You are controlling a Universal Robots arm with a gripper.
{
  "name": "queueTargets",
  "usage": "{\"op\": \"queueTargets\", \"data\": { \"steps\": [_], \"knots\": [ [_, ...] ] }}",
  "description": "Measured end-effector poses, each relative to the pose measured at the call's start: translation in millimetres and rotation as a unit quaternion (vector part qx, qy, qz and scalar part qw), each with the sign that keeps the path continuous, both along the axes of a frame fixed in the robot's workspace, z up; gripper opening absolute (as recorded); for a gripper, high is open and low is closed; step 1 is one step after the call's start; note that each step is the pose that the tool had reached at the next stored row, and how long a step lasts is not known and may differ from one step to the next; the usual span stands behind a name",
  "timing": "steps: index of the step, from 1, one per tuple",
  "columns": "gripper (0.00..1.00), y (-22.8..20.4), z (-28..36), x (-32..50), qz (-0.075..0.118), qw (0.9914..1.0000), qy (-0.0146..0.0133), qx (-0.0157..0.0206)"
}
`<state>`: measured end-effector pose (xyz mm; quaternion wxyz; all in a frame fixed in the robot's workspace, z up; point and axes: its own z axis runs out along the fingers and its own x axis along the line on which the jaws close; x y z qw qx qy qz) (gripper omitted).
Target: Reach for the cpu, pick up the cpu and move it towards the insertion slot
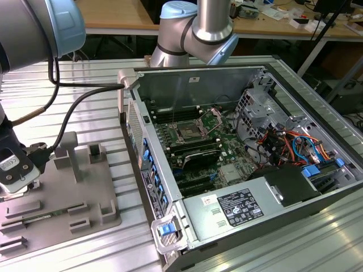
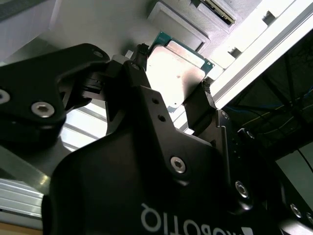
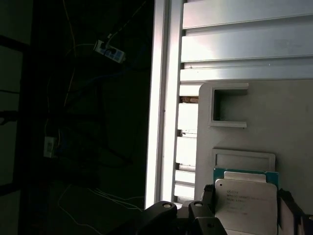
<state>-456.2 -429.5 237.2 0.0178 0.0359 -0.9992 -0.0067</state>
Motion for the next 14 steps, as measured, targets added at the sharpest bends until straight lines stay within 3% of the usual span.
{"op": "queueTargets", "data": {
  "steps": [5,14],
  "knots": [
    [0.55,0.0,1.5,0.0,0.000,1.00000,0.0001,-0.0001],
    [0.55,0.0,11.5,0.0,0.000,1.00000,0.0000,0.0000]
  ]
}}
